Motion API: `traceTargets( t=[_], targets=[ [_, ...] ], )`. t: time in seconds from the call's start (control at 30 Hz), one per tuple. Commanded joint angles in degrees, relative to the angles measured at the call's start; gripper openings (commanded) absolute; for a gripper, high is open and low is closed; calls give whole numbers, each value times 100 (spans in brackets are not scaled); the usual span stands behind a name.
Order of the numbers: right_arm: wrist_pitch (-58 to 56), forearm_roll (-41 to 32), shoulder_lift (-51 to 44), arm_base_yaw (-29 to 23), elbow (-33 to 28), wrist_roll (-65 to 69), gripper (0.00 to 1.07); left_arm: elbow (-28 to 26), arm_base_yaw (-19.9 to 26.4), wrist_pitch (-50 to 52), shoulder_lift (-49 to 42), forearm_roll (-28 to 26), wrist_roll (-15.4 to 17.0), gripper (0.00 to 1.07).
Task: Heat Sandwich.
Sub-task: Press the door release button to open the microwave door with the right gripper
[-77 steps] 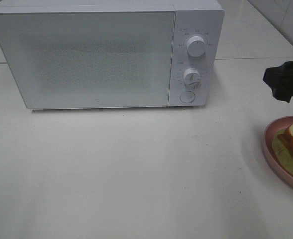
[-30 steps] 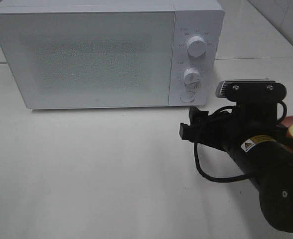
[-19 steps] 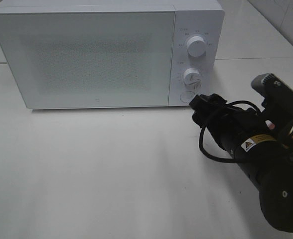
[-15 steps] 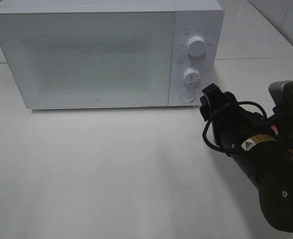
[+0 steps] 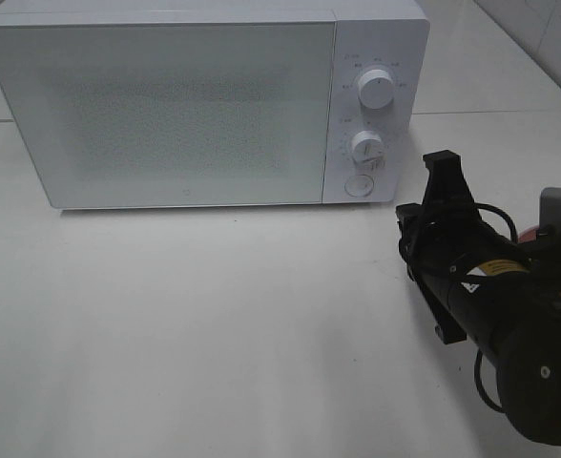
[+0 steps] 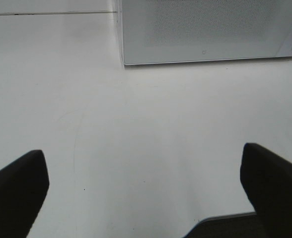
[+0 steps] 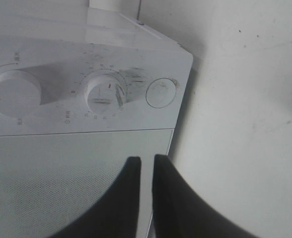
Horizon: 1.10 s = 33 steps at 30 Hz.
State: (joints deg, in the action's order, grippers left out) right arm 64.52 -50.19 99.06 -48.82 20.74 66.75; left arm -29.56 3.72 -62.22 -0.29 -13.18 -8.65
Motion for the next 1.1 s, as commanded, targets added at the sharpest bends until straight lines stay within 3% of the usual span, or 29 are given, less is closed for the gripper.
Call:
traceTargets(
  t=[0.03, 0.47, 1.1],
  targets=[
    [-172, 6, -17, -17, 34, 258, 0, 6, 29, 46, -126, -57, -6, 98],
    [-498, 11, -17, 103, 160, 246, 0, 6, 29, 46, -126, -57, -6, 98],
    [-1066, 636, 1140, 728, 1392, 773, 0, 6, 29, 46, -126, -57, -6, 98]
  ],
)
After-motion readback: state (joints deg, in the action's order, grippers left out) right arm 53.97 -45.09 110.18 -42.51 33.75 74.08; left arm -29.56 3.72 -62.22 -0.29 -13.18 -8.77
